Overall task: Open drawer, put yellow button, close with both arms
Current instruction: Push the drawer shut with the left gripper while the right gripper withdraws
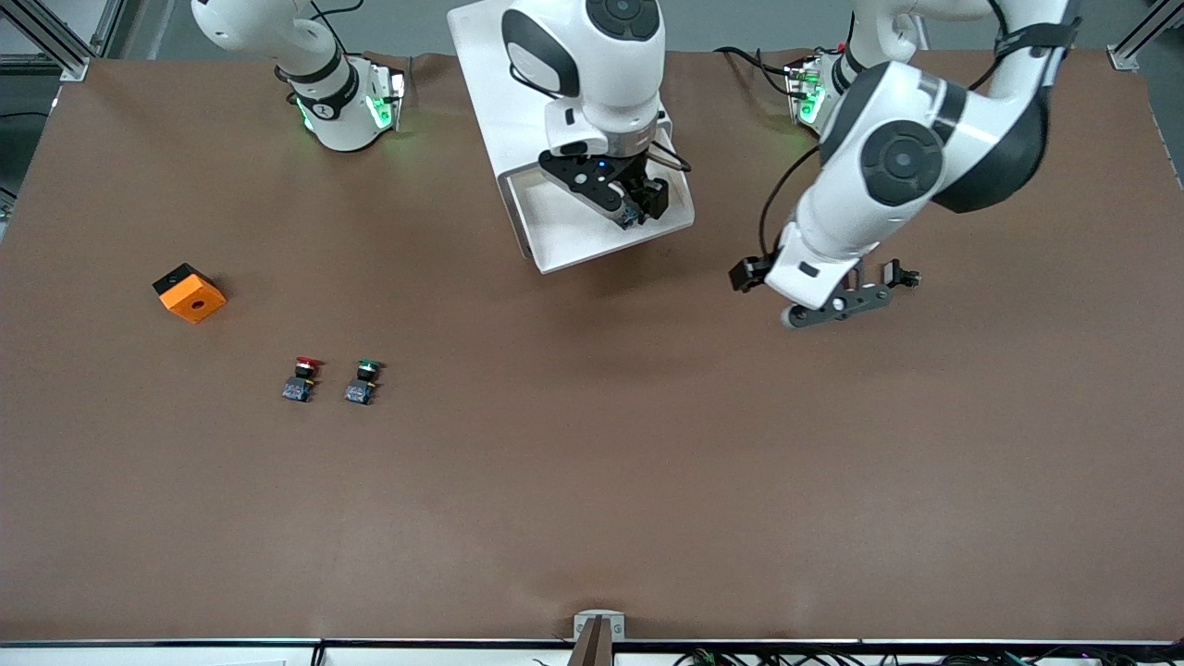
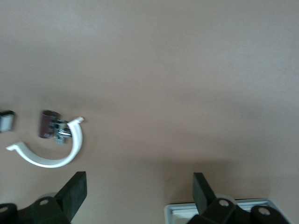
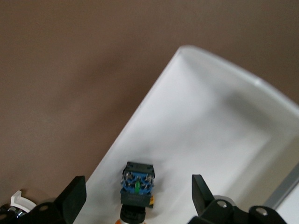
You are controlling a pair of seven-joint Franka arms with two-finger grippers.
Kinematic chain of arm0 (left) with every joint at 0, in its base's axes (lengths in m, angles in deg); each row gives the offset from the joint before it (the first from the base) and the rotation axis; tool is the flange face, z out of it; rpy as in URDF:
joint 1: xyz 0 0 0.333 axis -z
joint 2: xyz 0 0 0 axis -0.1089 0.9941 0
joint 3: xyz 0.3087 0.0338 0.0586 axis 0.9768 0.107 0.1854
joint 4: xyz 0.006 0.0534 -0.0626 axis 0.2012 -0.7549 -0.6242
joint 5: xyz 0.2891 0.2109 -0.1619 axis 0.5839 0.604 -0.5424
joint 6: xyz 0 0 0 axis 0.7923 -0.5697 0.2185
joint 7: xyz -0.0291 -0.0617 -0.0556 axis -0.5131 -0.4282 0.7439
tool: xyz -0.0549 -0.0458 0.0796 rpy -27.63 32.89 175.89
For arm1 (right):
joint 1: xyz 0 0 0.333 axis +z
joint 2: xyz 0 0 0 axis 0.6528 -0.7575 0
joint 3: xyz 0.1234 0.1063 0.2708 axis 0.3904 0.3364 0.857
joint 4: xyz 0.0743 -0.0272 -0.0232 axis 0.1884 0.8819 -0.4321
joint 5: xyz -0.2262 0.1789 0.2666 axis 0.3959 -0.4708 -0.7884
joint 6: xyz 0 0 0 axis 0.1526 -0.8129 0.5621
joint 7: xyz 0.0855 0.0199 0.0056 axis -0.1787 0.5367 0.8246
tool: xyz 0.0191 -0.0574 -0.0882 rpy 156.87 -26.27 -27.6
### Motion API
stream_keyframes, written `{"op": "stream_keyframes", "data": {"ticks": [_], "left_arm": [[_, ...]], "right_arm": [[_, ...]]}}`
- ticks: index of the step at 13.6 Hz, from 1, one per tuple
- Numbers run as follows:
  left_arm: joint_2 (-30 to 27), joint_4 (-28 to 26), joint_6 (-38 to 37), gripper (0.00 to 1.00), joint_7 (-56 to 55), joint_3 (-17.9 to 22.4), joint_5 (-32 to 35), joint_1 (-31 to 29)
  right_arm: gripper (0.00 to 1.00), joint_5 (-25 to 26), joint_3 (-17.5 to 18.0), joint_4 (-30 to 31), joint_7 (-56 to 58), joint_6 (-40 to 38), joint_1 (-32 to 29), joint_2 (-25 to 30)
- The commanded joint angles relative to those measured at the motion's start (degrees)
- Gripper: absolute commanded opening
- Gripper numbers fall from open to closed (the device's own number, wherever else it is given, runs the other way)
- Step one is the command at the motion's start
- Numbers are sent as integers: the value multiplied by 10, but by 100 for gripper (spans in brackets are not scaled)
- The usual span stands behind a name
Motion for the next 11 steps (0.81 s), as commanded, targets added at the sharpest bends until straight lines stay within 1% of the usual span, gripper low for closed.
{"op": "stream_keyframes", "data": {"ticks": [1,3,6,8,9,11], "left_arm": [[14,-15,49,100,-44,-36,-4,0],[31,-19,85,100,-60,-55,-4,8],[58,-20,135,100,-102,-55,-3,40],[63,-17,140,100,-115,-57,-4,48],[63,-18,140,100,-124,-60,-4,54],[74,-18,140,100,-139,-65,-13,65]], "right_arm": [[100,-3,5,-25,113,-51,-58,25],[100,-4,6,-25,199,-66,-108,47],[100,-4,5,-25,341,-111,-177,62],[100,-4,5,-25,444,-136,-225,76],[100,-4,4,-25,480,-152,-247,77],[100,5,3,-25,529,-162,-288,97]]}}
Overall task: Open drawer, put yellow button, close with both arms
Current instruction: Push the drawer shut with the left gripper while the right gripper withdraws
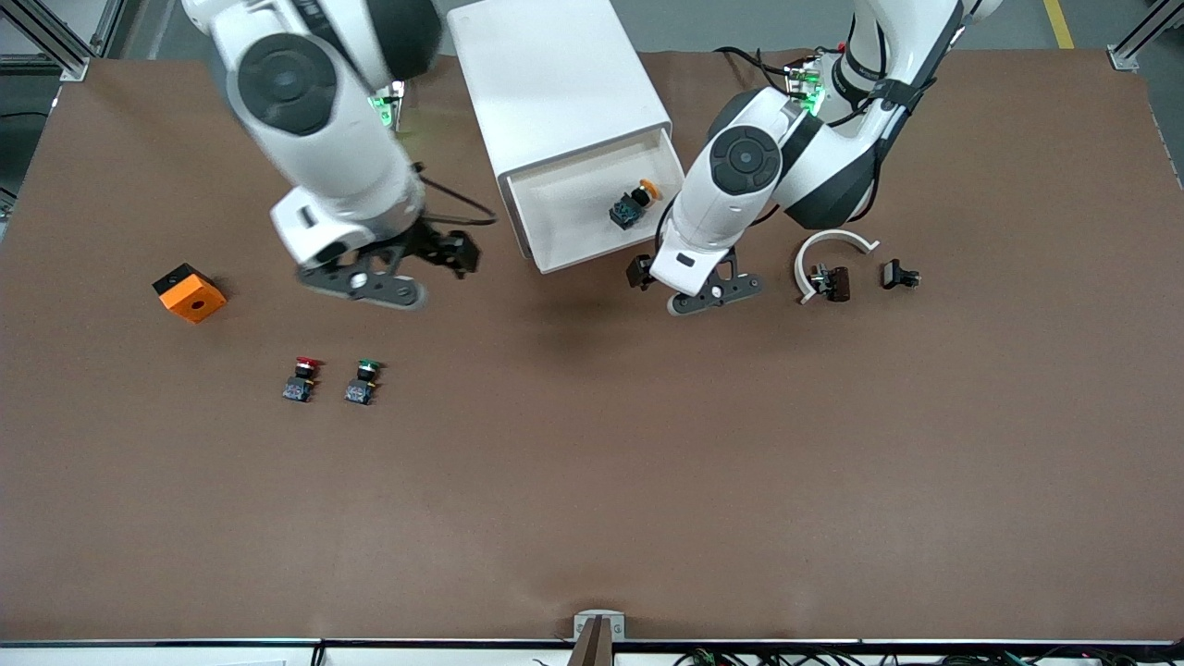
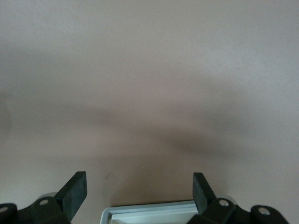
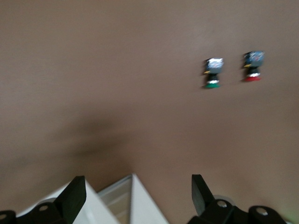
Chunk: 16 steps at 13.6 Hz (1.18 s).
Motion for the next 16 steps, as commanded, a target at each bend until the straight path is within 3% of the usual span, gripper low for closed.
{"op": "stream_keyframes", "data": {"ticks": [1,6,8,16], "left_arm": [[9,3,3,100,-20,-16,-25,11],[12,1,-3,100,-78,-24,-38,62],[12,-1,-5,100,-96,-46,-48,62],[23,-17,-19,100,-125,-87,-141,63]], "right_arm": [[100,3,10,3,84,-15,-73,34],[100,3,2,3,296,-73,-213,57],[100,2,2,3,329,-89,-256,58],[100,31,3,5,330,-99,-284,54]]}}
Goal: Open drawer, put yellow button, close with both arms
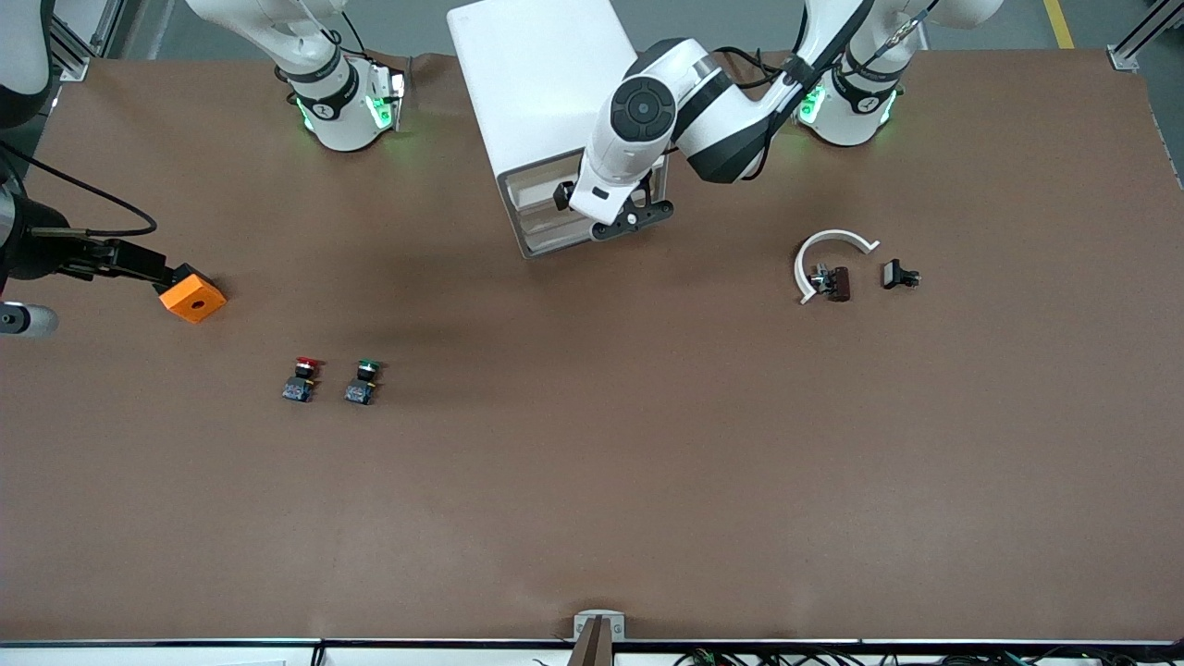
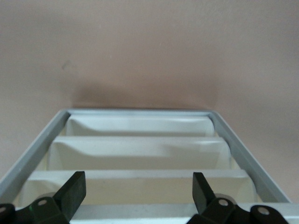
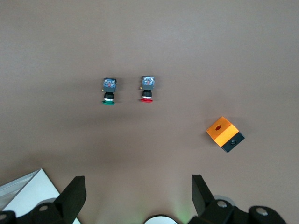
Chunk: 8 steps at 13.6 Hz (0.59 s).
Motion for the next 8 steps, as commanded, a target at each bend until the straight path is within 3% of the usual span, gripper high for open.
{"op": "stream_keyframes", "data": {"ticks": [1,4,8], "left_arm": [[8,1,-14,100,-10,-14,-51,0],[16,2,-21,100,-24,-14,-84,-4],[19,8,-21,100,-24,-8,-72,-13]], "right_arm": [[100,7,10,3,5,-21,-17,4],[100,9,10,2,17,-28,-16,3],[100,11,10,2,17,-29,-17,2]]}}
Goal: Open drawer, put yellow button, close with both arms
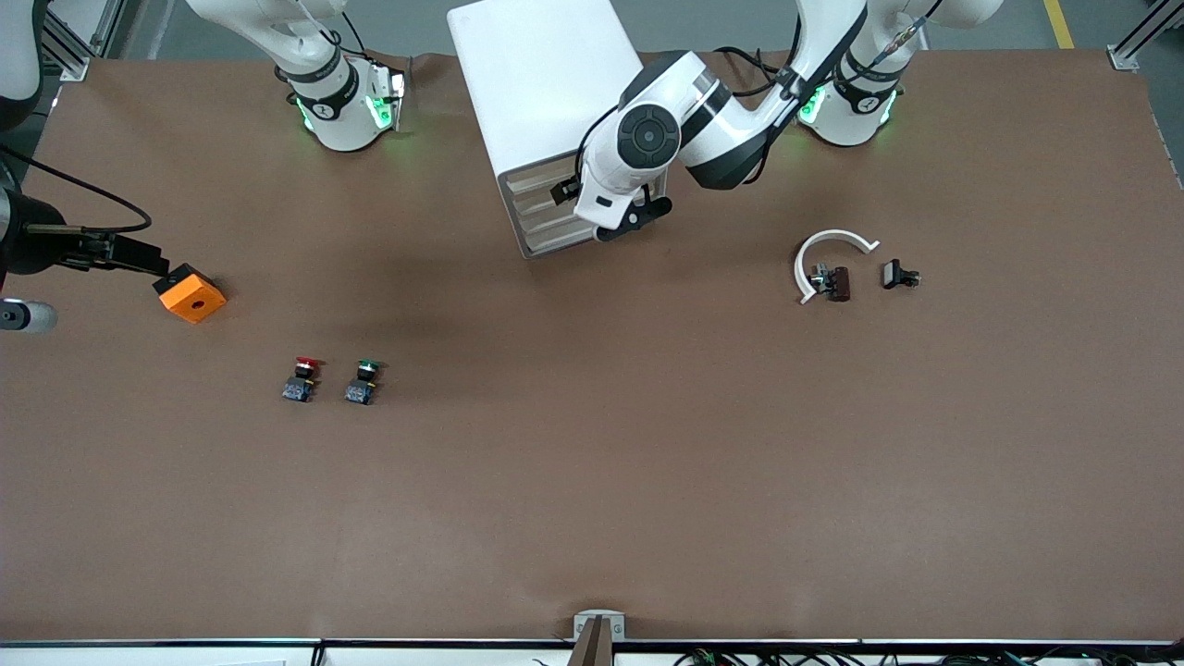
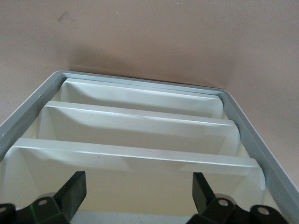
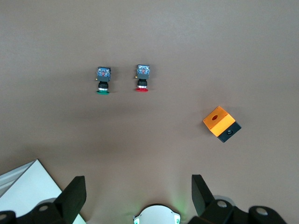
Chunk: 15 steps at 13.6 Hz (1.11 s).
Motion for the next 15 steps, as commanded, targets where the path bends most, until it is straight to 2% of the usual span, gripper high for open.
{"op": "stream_keyframes", "data": {"ticks": [1,4,7,9,11,15], "left_arm": [[3,11,-6,100,-6,-3,14,-24],[0,23,-11,100,-7,-3,101,-78],[-22,47,-65,100,-5,-3,185,-138],[-35,70,-93,100,-4,-3,228,-174],[-56,78,-106,100,-2,-3,280,-191],[-114,79,-139,100,32,-4,308,-254]], "right_arm": [[100,9,9,0,9,-6,-14,2],[100,10,8,-12,7,-37,-16,7],[100,2,6,-28,3,-41,-18,8],[100,1,8,-29,4,-28,-18,24],[100,-4,8,-22,7,28,-18,51],[100,-4,8,12,9,36,-19,71]]}}
